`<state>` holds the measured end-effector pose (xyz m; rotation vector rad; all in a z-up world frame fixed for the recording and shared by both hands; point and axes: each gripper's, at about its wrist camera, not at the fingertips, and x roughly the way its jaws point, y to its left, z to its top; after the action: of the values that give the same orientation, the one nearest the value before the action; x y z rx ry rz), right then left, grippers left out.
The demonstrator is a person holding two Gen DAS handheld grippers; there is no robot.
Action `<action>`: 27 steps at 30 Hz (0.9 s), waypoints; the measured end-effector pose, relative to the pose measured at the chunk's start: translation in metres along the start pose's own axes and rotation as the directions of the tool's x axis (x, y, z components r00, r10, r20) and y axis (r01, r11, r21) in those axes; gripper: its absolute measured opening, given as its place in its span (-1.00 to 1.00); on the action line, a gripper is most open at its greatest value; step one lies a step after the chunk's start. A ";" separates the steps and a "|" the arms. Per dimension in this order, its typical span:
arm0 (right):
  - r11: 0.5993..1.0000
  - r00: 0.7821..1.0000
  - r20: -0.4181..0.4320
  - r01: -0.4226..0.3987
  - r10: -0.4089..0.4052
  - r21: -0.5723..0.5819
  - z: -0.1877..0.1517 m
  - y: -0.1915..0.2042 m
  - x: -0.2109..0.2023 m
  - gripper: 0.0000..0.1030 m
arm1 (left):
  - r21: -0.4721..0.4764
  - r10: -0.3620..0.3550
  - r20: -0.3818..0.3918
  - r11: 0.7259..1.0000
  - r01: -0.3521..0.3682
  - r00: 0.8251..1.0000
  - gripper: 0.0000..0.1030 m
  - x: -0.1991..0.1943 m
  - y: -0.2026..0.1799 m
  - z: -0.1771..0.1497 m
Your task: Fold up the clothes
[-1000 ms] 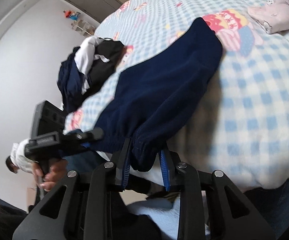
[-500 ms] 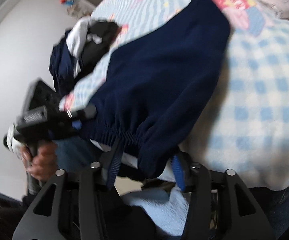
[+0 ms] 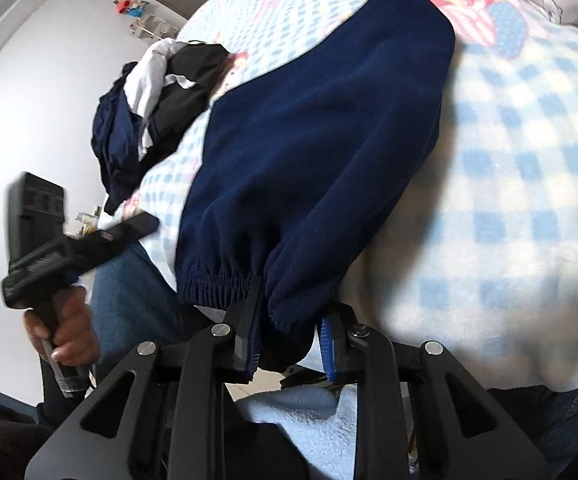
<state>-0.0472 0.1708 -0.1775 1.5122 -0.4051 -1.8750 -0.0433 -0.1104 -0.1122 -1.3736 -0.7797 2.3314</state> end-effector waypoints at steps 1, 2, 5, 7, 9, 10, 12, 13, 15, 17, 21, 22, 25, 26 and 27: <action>1.000 1.000 -0.009 0.004 -0.004 0.010 0.000 -0.001 0.003 -0.49 | 0.011 -0.044 -0.013 0.999 0.044 0.999 -0.50 0.009 -0.007 0.002; 1.000 1.000 -0.017 0.016 -0.015 0.011 0.000 -0.001 0.005 -0.40 | 0.018 -0.067 -0.034 0.998 0.068 0.997 -0.50 0.019 -0.011 0.002; 0.999 0.998 -0.034 0.051 -0.051 -0.006 -0.003 0.003 0.010 -0.29 | 0.062 -0.011 -0.149 0.998 0.020 0.989 -0.50 0.064 -0.019 0.001; 0.996 0.995 -0.062 0.073 -0.076 -0.053 -0.007 0.006 0.011 -0.19 | 0.071 0.038 -0.196 0.997 -0.025 0.980 -0.50 0.087 -0.016 -0.001; 0.985 0.987 -0.087 0.121 -0.132 -0.122 -0.013 0.012 0.017 -0.18 | 0.040 0.027 -0.201 0.999 -0.019 0.979 -0.50 0.095 -0.010 -0.003; 0.977 0.982 -0.098 0.144 -0.161 -0.158 -0.015 0.015 0.020 -0.18 | 0.022 0.010 -0.192 1.000 -0.006 0.981 -0.50 0.094 -0.008 -0.003; 0.960 0.974 -0.102 0.175 -0.201 -0.218 -0.018 0.021 0.029 -0.17 | -0.020 -0.028 -0.178 0.999 0.025 0.984 -0.50 0.093 -0.003 -0.001; 0.953 0.973 -0.096 0.182 -0.210 -0.242 -0.017 0.024 0.034 -0.17 | -0.035 -0.034 -0.174 0.999 0.028 0.984 -0.50 0.093 -0.001 0.000; 0.943 0.974 -0.078 0.186 -0.215 -0.276 -0.016 0.028 0.043 -0.15 | -0.056 -0.042 -0.170 0.998 0.033 0.985 -0.50 0.093 0.004 0.002; 0.939 0.977 -0.055 0.180 -0.204 -0.293 -0.015 0.031 0.049 -0.15 | -0.074 -0.049 -0.169 0.997 0.037 0.984 -0.50 0.092 0.008 0.002; 0.972 0.999 -0.020 0.026 -0.032 -0.232 -0.008 0.026 0.029 -0.16 | -0.098 -0.076 -0.160 0.993 0.060 0.984 -0.49 0.095 0.005 0.004; 0.976 1.000 -0.010 -0.014 0.012 -0.217 -0.006 0.025 0.024 -0.16 | -0.104 -0.082 -0.157 0.992 0.066 0.984 -0.49 0.096 0.005 0.004; 0.975 0.991 0.008 -0.133 0.137 -0.176 0.002 0.021 0.012 -0.16 | -0.131 -0.111 -0.166 0.987 0.089 0.980 -0.48 0.100 0.012 0.005; 0.975 0.989 0.005 -0.148 0.150 -0.168 0.004 0.022 0.013 -0.16 | -0.142 -0.122 -0.172 0.985 0.098 0.977 -0.48 0.102 0.016 0.006; 0.974 0.987 0.001 -0.160 0.162 -0.161 0.005 0.023 0.015 -0.15 | -0.146 -0.135 -0.183 0.983 0.109 0.974 -0.47 0.100 0.021 0.008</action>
<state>-0.0463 0.1427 -0.1726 1.3200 -0.3630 -1.7488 -0.0986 -0.0766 -0.1918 -1.5340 -0.9481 2.0487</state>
